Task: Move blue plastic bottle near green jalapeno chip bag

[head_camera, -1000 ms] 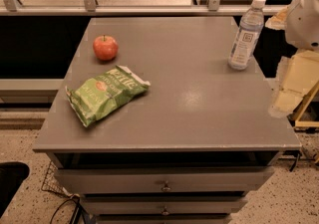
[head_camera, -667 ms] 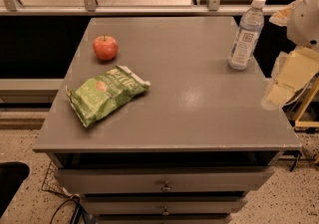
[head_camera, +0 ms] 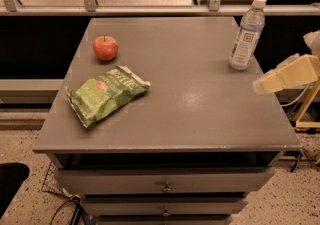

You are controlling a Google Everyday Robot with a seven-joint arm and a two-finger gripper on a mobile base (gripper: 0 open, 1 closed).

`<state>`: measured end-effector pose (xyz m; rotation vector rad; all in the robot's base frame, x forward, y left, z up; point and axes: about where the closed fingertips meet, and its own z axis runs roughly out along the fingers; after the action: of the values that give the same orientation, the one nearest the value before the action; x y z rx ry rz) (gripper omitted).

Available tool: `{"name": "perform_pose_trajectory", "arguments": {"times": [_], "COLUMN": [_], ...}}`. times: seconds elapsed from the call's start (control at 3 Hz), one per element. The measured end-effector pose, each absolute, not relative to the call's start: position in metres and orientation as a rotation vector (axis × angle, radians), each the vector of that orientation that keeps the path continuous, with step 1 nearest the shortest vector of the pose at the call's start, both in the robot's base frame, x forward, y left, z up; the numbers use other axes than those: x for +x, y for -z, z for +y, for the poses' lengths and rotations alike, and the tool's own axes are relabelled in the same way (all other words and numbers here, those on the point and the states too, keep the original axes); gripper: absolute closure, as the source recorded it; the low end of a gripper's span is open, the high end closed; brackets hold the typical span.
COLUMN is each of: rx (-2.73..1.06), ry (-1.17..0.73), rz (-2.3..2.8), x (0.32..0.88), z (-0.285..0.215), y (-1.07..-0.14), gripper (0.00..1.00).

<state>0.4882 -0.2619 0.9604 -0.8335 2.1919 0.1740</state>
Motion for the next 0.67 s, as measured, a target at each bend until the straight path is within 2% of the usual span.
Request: {"name": "perform_pose_trajectory", "arguments": {"times": [0.33,0.67], "rx": [-0.622,-0.520], "ry": [-0.320,-0.360], "rz": [2.111,1.960], "x": [0.504,0.536], "z": [-0.259,-0.255], "y": [-0.932,-0.933], "gripper": [0.00,0.00]}}
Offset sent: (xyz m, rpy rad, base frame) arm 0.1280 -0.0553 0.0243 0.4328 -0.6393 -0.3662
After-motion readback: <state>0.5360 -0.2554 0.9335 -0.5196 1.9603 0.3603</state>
